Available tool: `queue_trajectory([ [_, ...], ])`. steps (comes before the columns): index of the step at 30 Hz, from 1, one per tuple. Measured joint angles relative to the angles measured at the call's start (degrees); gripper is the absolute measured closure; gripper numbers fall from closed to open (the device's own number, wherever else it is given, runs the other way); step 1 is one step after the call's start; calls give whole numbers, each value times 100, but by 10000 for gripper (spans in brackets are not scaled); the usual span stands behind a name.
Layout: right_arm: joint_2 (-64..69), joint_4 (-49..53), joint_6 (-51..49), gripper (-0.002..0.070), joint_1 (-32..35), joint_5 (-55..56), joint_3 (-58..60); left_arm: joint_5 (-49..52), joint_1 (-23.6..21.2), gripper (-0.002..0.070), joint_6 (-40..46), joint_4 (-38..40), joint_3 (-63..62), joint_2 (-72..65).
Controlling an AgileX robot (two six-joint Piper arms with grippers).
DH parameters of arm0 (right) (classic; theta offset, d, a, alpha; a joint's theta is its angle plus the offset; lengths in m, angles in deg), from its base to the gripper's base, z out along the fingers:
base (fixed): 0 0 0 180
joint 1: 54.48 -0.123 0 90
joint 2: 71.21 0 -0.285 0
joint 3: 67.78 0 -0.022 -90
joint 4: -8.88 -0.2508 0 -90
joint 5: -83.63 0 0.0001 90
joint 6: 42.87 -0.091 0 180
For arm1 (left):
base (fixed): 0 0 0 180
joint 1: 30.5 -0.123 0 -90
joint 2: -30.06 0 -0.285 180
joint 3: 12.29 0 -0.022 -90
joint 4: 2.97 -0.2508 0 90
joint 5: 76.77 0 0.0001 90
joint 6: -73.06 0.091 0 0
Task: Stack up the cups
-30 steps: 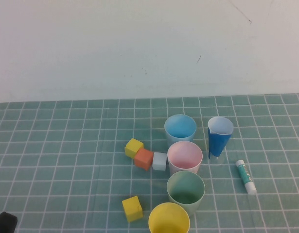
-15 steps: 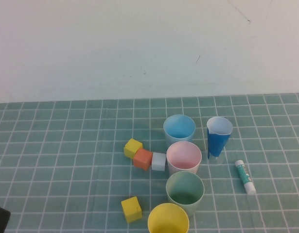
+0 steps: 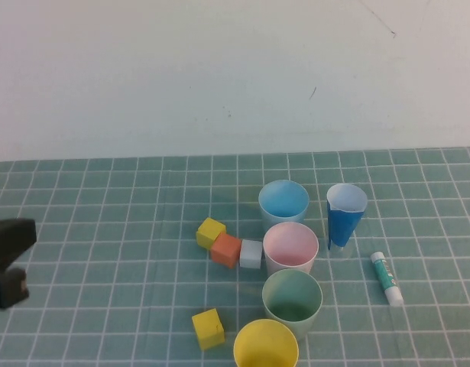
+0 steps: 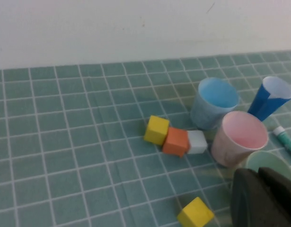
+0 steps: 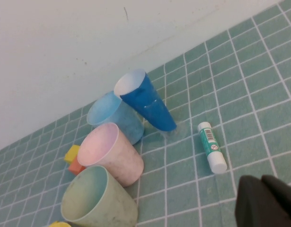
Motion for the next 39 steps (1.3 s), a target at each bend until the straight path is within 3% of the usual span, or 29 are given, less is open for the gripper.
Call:
queue_trajectory([
  [11, 0, 0, 19, 679, 0, -4, 0, 555, 1356, 678, 146, -1019, -1759, -2506],
  [19, 0, -12, 79, 679, 0, -14, 0, 964, 2475, 678, 20, -1261, -1914, -3422],
  [25, 0, -61, 152, 679, 0, -14, 0, 1029, 3289, 678, -699, -2026, -1987, -4005],
  [28, 0, -98, 225, 679, 0, -14, 0, 1044, 3478, 678, -1170, -2263, -2245, -4357],
  [39, 0, -663, 1045, 679, 0, -157, 0, 850, 3478, 648, -2040, -2694, -4049, -6027],
])
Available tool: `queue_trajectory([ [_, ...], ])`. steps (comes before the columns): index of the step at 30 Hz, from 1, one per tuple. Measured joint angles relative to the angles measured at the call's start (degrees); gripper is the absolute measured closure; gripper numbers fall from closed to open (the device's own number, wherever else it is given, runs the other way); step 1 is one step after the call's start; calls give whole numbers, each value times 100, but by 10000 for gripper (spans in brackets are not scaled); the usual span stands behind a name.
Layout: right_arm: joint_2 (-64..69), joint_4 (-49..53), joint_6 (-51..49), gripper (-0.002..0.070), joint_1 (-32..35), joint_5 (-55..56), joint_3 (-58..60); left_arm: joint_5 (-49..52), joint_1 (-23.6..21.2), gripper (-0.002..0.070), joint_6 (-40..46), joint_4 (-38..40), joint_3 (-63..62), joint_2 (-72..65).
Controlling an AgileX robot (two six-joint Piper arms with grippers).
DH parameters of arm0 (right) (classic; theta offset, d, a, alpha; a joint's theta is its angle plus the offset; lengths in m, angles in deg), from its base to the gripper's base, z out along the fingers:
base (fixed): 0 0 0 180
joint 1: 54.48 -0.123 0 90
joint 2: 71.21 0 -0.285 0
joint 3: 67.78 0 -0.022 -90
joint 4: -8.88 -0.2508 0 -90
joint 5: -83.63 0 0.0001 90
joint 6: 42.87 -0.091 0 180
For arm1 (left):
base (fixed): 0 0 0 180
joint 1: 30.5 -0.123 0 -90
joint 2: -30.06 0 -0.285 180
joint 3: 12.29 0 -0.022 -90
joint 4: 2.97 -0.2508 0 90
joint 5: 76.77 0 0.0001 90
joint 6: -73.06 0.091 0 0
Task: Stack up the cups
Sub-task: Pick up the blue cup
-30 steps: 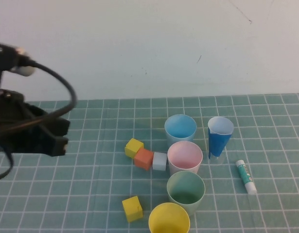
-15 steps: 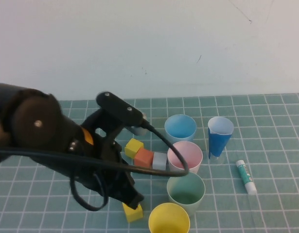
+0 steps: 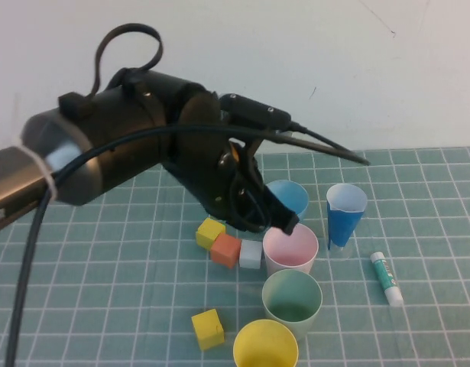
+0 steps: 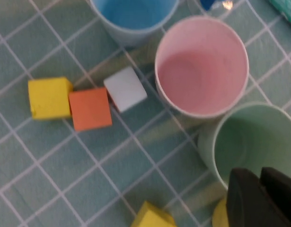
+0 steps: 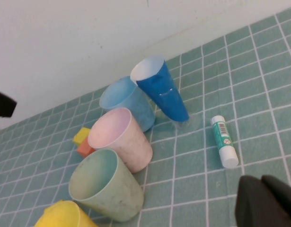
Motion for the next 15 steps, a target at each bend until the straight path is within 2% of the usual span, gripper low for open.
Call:
queue_trajectory([
  [3, 0, -79, 70, 679, 0, -27, 0, -46, 0, 575, -301, -220, -531, -432],
  [8, 0, -89, 95, 679, 0, -37, 0, -72, 0, 375, -1047, -724, -1109, -1007],
  [10, 0, -89, 95, 679, 0, -37, 0, -109, -11, 314, -1175, -780, -1246, -1176],
  [15, 0, -102, 105, 679, 0, -50, 0, -489, -101, 277, -1352, -815, -1350, -1536],
])
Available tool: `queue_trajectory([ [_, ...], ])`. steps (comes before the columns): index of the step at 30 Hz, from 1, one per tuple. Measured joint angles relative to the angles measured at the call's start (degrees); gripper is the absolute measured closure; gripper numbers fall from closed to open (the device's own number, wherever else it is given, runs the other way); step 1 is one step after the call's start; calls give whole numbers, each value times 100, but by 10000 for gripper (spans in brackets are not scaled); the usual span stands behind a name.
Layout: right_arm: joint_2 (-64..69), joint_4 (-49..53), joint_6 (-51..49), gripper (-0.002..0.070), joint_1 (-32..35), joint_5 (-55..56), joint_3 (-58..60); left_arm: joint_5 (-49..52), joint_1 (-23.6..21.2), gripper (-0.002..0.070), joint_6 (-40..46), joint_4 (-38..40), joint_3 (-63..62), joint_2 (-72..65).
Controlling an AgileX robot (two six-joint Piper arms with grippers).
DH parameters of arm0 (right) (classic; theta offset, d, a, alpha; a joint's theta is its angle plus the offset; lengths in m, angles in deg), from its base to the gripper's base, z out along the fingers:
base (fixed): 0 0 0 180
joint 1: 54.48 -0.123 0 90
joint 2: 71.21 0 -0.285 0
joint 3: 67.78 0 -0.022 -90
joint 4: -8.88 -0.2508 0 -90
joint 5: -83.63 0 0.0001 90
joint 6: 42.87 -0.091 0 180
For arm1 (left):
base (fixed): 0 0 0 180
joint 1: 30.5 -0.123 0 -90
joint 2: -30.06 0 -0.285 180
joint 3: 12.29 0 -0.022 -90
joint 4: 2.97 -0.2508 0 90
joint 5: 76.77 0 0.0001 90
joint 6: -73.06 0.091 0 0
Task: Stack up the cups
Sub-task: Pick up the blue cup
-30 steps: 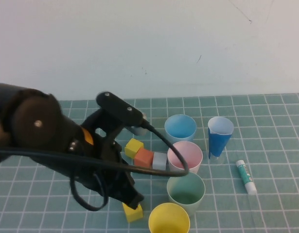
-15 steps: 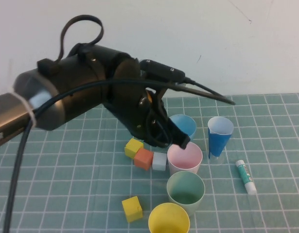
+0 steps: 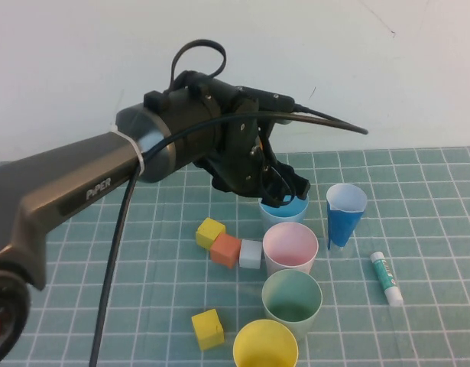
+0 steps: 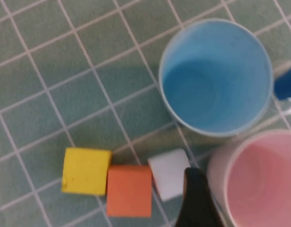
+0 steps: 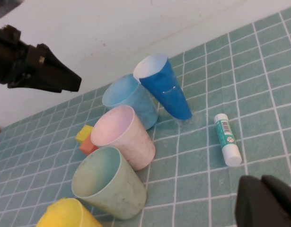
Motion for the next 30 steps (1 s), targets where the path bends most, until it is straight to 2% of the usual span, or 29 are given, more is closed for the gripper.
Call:
queue_trajectory([
  [9, 0, -24, 0, 679, 0, -8, 0, -930, -350, 270, -349, 0, 0, -422],
  [23, 0, -24, 97, 679, 0, -8, 0, -1688, -374, 271, -358, 87, 0, -1164],
  [25, 0, -24, 110, 679, 0, -8, 0, -1779, -374, 286, -358, 87, 0, -1256],
  [30, 0, -24, 110, 679, 0, -8, 0, -2027, -374, 413, -358, 87, 0, -1392],
])
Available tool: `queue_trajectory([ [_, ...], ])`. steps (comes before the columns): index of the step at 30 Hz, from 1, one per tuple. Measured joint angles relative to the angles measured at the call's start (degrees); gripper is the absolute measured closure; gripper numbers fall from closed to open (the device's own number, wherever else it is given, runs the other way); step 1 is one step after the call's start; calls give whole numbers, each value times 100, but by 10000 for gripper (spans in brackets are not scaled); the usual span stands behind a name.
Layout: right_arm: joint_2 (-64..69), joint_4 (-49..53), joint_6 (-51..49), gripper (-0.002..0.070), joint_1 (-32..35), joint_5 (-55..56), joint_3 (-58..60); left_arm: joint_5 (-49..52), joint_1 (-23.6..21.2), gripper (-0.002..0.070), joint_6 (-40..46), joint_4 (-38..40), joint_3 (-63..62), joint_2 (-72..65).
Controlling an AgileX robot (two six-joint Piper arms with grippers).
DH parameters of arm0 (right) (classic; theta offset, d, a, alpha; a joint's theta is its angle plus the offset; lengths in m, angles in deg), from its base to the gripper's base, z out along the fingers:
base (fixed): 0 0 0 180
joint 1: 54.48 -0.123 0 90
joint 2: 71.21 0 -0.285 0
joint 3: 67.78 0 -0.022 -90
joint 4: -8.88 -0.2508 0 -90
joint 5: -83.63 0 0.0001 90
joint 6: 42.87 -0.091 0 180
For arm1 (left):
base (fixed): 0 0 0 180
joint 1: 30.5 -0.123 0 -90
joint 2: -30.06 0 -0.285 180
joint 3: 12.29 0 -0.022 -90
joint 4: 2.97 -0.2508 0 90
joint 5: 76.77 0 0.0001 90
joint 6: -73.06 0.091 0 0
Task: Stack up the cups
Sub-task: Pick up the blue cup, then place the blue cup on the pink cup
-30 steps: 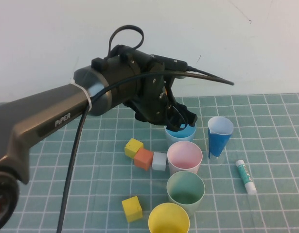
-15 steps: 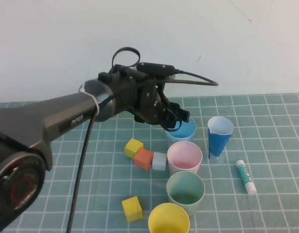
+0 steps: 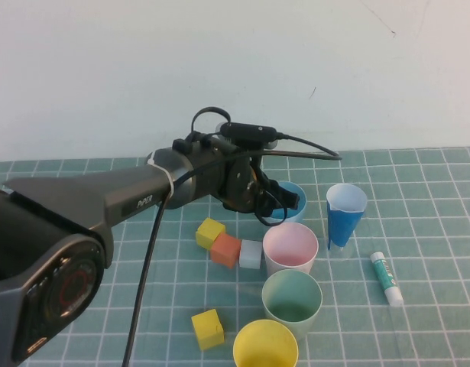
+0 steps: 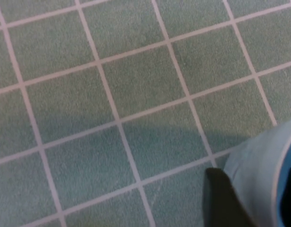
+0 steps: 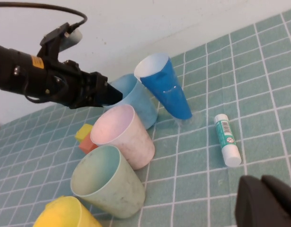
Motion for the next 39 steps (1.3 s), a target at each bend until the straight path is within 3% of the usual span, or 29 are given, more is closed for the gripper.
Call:
queue_trajectory([
  [4, 0, 0, 0, 679, 0, 0, 0, -175, 0, 584, 0, 0, 0, -74],
  [7, 0, 0, 0, 679, 0, 0, 0, -294, 0, 642, 0, 0, 0, -85],
  [16, 0, 0, 0, 679, 0, 0, 0, -20, 0, 649, 431, 0, 0, 592],
  [26, 0, 0, 67, 679, 0, 0, 0, 1834, 0, 650, 1562, 325, 193, 1866],
  [33, 0, 0, 81, 679, 0, 0, 0, 1498, 0, 650, 2522, 1770, 784, 1949],
  [39, 0, 0, 95, 679, 0, 0, 0, 870, 11, 650, 2762, 2058, 858, 1672],
])
